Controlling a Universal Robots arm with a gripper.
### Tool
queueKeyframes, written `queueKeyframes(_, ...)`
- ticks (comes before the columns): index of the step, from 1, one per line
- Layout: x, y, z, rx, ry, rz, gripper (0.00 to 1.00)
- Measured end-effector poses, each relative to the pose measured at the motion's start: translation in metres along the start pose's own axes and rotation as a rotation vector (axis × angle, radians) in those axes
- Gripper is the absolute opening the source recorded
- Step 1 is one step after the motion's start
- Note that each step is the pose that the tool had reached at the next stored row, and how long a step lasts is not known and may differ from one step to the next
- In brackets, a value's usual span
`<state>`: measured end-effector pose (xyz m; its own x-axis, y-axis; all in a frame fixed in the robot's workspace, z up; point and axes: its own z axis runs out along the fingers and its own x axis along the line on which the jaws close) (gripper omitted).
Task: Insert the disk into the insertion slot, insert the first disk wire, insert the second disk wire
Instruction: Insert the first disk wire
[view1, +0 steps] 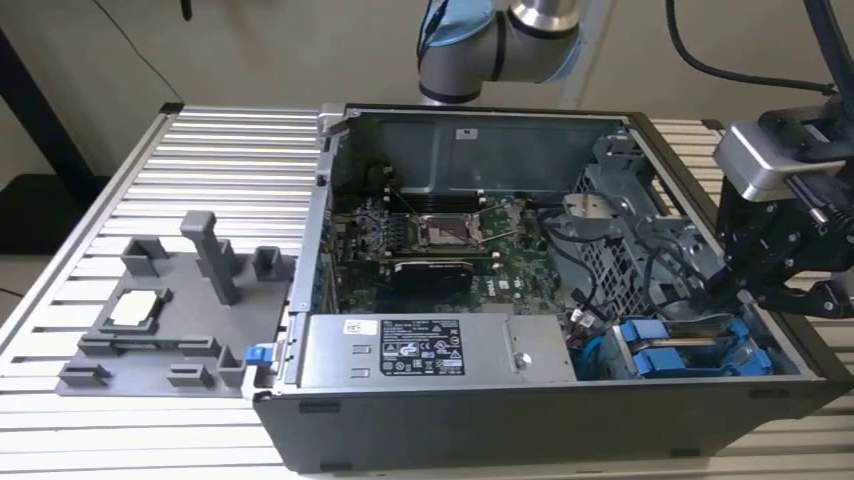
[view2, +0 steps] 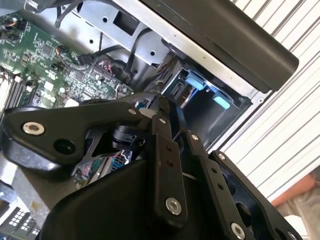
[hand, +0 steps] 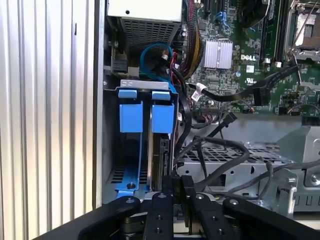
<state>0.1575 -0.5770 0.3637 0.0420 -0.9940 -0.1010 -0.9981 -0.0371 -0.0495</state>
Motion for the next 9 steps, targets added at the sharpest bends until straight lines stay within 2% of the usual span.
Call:
queueKeyframes(2, 0.0002, 0.0, 0.0002, -0.0002, 0.0039, 0.0, 0.19)
queueKeyframes(5, 0.0003, 0.0, 0.0002, -0.0003, 0.0049, 0.0, 0.19)
queueKeyframes(9, 0.0007, 0.0002, 0.0041, 0.0, 0.0052, 0.002, 0.19)
